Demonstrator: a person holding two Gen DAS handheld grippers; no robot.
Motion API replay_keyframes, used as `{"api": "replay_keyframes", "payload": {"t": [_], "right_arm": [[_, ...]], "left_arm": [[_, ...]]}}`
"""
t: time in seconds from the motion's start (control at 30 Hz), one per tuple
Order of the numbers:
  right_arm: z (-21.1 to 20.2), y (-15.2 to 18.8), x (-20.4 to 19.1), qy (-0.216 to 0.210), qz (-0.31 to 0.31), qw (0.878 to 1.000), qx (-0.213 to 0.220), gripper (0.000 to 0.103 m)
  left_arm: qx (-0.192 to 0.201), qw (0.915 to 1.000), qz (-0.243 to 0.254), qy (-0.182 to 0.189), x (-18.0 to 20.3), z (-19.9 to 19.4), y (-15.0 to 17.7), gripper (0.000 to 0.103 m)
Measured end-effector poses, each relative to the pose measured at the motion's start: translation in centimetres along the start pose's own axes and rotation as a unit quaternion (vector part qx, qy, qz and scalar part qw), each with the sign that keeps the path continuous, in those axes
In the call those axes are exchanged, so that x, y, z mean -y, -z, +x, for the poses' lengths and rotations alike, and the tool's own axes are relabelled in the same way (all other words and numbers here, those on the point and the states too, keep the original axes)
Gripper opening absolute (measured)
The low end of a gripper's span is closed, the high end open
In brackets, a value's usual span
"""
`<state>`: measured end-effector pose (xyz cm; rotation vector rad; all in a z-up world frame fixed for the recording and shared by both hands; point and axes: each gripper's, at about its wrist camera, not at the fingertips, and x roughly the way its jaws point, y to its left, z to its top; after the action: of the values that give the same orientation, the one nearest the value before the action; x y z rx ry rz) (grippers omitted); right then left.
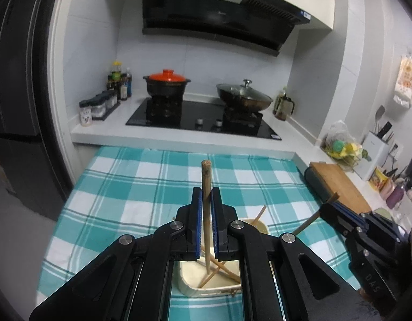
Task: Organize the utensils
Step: 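Open left tool to drop chopstick into holder while right tool drops its chopstick, then move both open tools back over the remaining chopsticks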
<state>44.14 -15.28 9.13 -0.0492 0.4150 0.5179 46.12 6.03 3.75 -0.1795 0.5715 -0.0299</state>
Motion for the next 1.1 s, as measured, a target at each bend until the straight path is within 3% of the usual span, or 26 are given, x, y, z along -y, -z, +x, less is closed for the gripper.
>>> {"api": "replay_keyframes", "payload": {"t": [0.17, 0.33, 0.4, 0.5, 0.53, 0.67, 0.8, 0.9, 1.0, 1.1], "right_arm": [[5.6, 1.6, 1.5, -0.039, 0.042, 0.994, -0.094, 0.006], [9.4, 2.4, 1.2, -0.04, 0.047, 0.988, -0.14, 0.008], [10.4, 2.5, 1.4, -0.042, 0.057, 0.987, -0.148, 0.008], [10.5, 2.2, 1.7, -0.026, 0.072, 0.987, -0.139, 0.032], [10.0, 2.0, 2.0, -0.024, 0.079, 0.988, -0.129, 0.036], [5.5, 1.8, 1.9, -0.027, 0.079, 0.992, -0.095, 0.037], [-1.2, 4.7, 0.9, -0.026, 0.031, 0.995, -0.091, 0.047], [-6.1, 9.0, 0.6, 0.006, -0.002, 0.993, -0.114, 0.048], [-10.1, 13.9, 0.4, 0.07, -0.017, 0.988, -0.139, 0.048], [-13.0, 19.1, 0.1, 0.102, 0.03, 0.978, -0.177, 0.048]], "left_arm": [[-0.058, 0.9982, -0.006, 0.008, -0.1, 4.4, 1.5, 0.005], [-0.1, 0.9947, -0.024, 0.002, -0.7, 6.8, 2.2, 0.005], [-0.102, 0.9944, -0.029, -0.002, -1.2, 6.5, 2.3, 0.015], [-0.089, 0.9958, -0.02, -0.007, -2.0, 4.2, 2.9, 0.034], [-0.085, 0.9963, -0.009, -0.008, -2.2, 3.0, 3.4, 0.037], [-0.089, 0.9943, 0.054, -0.023, -3.1, -1.8, 7.0, 0.064], [-0.129, 0.9851, 0.106, -0.042, -4.9, -6.3, 12.7, 0.066], [-0.143, 0.9809, 0.122, -0.051, -6.3, -9.8, 18.0, 0.07], [-0.161, 0.9788, 0.108, -0.066, -7.2, -12.2, 24.2, 0.073], [-0.187, 0.977, 0.075, -0.07, -7.2, -13.5, 28.6, 0.073]]}}
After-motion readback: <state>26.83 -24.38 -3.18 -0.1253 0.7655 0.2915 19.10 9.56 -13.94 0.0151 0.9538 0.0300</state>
